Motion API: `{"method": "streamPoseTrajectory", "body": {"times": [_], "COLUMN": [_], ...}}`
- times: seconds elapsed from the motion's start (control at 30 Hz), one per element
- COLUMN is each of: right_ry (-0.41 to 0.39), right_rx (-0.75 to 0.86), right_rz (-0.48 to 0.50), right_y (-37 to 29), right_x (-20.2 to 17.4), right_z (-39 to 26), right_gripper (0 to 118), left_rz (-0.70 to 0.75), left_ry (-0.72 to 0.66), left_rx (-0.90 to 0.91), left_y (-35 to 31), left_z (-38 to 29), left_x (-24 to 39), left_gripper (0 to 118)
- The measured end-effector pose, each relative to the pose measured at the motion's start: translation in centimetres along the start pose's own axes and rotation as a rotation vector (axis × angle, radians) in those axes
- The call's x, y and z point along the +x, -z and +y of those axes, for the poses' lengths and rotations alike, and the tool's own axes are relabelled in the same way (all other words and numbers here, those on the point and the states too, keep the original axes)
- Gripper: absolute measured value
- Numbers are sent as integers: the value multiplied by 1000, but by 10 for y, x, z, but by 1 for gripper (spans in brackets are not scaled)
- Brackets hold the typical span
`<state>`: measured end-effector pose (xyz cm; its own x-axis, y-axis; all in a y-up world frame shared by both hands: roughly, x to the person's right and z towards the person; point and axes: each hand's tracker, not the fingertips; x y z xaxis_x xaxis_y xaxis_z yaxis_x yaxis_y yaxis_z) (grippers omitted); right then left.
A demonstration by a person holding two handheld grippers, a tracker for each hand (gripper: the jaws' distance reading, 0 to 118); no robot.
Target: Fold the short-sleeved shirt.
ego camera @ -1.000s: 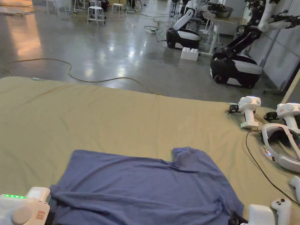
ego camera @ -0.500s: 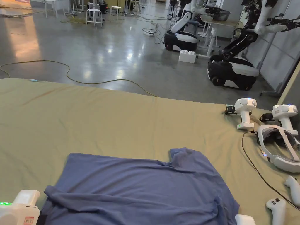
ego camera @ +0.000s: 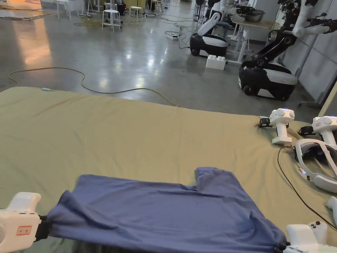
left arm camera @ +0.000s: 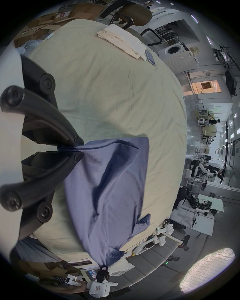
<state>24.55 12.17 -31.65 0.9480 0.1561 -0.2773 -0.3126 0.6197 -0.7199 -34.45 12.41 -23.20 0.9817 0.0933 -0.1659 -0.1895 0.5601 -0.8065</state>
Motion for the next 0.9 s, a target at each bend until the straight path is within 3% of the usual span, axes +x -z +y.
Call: {"method": "streamPoseTrajectory", "body": {"times": [0.23,0.47,0.67,0.7,0.77,0.8,0.9], "right_ry": [-49,-1,12,6,-27,-27,51], "right_rx": [-109,-238,-241,-240,-224,-185,-41], "right_rz": [19,19,-5,-17,-93,-137,-127], "right_y": [-22,-1,13,12,5,3,-17], "right_x": [-7,-29,-37,-38,-43,-41,-41], "right_z": [-46,-110,-113,-110,-101,-96,-70], "right_gripper": [7,7,10,21,59,67,68], "left_rz": [-36,-25,-18,-13,19,52,55], "left_ry": [-67,-113,-116,-102,-56,-25,-5], "left_rx": [-96,-222,-197,-193,-173,-140,-30], "left_y": [-13,20,28,27,22,19,5], "left_z": [-53,-124,-122,-120,-115,-112,-98], "left_x": [-17,-26,-24,-22,-16,-12,0], "left_gripper": [7,7,7,10,25,36,46]}}
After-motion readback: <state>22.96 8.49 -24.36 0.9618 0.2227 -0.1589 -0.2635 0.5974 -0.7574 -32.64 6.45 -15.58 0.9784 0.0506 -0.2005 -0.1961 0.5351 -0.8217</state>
